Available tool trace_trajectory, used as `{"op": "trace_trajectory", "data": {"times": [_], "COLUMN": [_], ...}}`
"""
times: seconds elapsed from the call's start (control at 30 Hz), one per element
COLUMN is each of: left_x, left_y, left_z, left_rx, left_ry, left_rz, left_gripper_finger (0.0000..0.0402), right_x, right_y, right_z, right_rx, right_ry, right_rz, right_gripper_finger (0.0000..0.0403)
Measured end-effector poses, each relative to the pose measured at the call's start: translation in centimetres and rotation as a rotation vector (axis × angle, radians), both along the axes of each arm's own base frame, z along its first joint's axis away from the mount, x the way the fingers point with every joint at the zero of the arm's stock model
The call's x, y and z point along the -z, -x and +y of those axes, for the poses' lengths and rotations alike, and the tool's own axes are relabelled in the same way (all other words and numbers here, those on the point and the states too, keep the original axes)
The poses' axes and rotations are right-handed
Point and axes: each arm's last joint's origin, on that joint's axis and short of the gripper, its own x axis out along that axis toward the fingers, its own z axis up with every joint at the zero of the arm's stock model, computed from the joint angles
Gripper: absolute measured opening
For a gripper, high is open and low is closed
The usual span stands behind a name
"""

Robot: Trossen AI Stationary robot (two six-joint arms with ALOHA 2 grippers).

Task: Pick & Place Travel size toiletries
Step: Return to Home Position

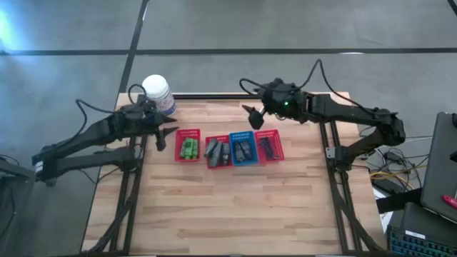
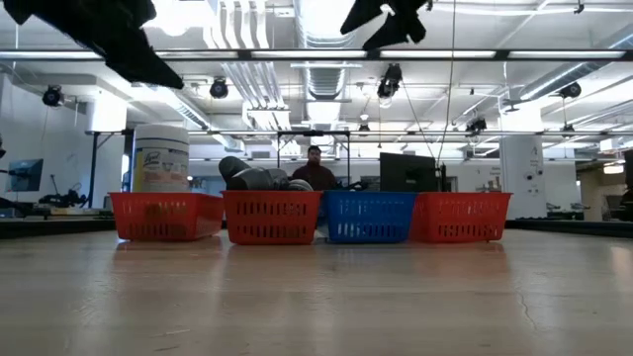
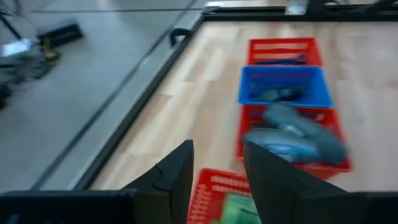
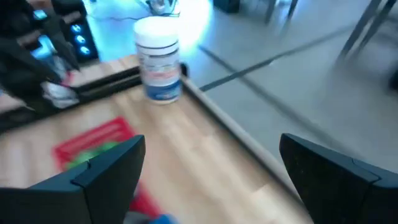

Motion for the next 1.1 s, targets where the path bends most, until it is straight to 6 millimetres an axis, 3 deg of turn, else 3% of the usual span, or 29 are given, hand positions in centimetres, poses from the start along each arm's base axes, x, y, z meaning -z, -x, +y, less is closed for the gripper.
{"op": "trace_trajectory", "data": {"times": [0.17, 0.33, 0.57, 0.73, 0.87, 0.93, 1.1], "left_x": [0.4, -0.9, -3.2, -3.3, -3.7, -3.6, -2.4], "left_y": [1.6, 3.1, 4.6, 4.7, 4.8, 5.8, 9.5], "left_z": [1.4, 2.2, 2.3, 2.3, 2.1, 1.3, -0.3], "left_rx": [-0.126, -0.327, -0.663, -0.699, -0.685, -0.686, -1.057], "left_ry": [-0.052, -0.092, -0.179, -0.144, -0.214, -0.27, -0.287], "left_rz": [-0.002, -0.078, -0.144, -0.195, -0.183, -0.159, -0.339], "left_gripper_finger": [0.0142, 0.0142, 0.0142, 0.0142, 0.0142, 0.0142, 0.0142], "right_x": [-0.9, -0.7, -0.5, -0.5, -0.5, -0.5, -0.5], "right_y": [0.6, 0.5, 0.3, 0.3, 0.3, 0.3, 0.3], "right_z": [0.2, 0.1, 0.2, 0.1, 0.2, 0.1, 0.1], "right_rx": [-0.105, -0.119, -0.08, -0.029, -0.003, 0.004, 0.001], "right_ry": [0.209, 0.242, 0.15, 0.051, -0.004, -0.015, -0.009], "right_rz": [0.101, 0.132, 0.078, 0.015, -0.021, -0.029, -0.026], "right_gripper_finger": [0.0366, 0.0366, 0.0366, 0.0366, 0.0366, 0.0366, 0.0366]}}
